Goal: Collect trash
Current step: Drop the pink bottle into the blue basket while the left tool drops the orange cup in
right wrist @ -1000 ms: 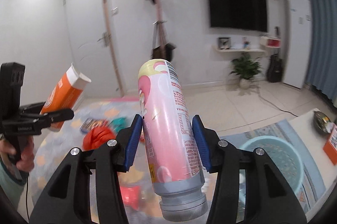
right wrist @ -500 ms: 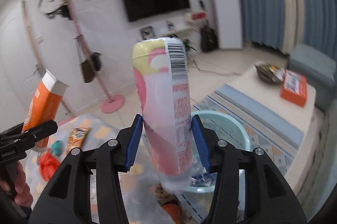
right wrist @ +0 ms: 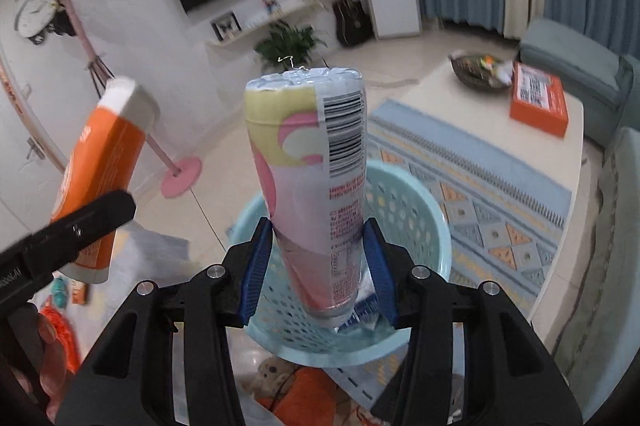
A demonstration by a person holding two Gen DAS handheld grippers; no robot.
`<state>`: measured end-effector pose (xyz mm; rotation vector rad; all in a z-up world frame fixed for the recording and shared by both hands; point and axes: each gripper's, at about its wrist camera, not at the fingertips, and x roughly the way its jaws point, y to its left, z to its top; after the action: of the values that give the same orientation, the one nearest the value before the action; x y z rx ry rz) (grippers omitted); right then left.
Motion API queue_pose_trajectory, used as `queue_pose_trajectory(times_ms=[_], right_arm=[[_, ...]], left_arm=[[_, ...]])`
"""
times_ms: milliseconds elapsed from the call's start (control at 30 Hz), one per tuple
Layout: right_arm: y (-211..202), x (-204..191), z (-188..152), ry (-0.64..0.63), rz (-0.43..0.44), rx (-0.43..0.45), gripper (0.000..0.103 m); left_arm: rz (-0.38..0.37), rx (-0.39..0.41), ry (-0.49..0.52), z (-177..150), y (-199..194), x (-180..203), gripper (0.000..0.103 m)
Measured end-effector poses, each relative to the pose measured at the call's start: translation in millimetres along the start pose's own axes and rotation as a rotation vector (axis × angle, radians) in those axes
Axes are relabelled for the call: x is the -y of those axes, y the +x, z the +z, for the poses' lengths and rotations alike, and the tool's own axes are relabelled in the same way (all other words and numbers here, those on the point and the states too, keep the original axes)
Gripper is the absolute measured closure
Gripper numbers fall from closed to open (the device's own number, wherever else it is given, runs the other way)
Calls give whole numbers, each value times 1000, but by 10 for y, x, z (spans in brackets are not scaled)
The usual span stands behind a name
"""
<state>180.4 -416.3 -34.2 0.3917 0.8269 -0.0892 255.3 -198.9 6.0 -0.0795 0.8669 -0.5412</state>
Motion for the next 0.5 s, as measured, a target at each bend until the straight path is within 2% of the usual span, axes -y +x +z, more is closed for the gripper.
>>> queue_pose_trajectory(times_ms=[167,367,500], right_arm=[[297,110,-138,6,-68,-71,60],[411,188,-190,22,-58,-110,60],[385,202,-132,40,-44,-104,59]], left_arm=[[21,-36,-25,-53,337,10,34],[3,-79,-45,-162,529,21,33],[-11,-70,-54,-110,482,22,28]])
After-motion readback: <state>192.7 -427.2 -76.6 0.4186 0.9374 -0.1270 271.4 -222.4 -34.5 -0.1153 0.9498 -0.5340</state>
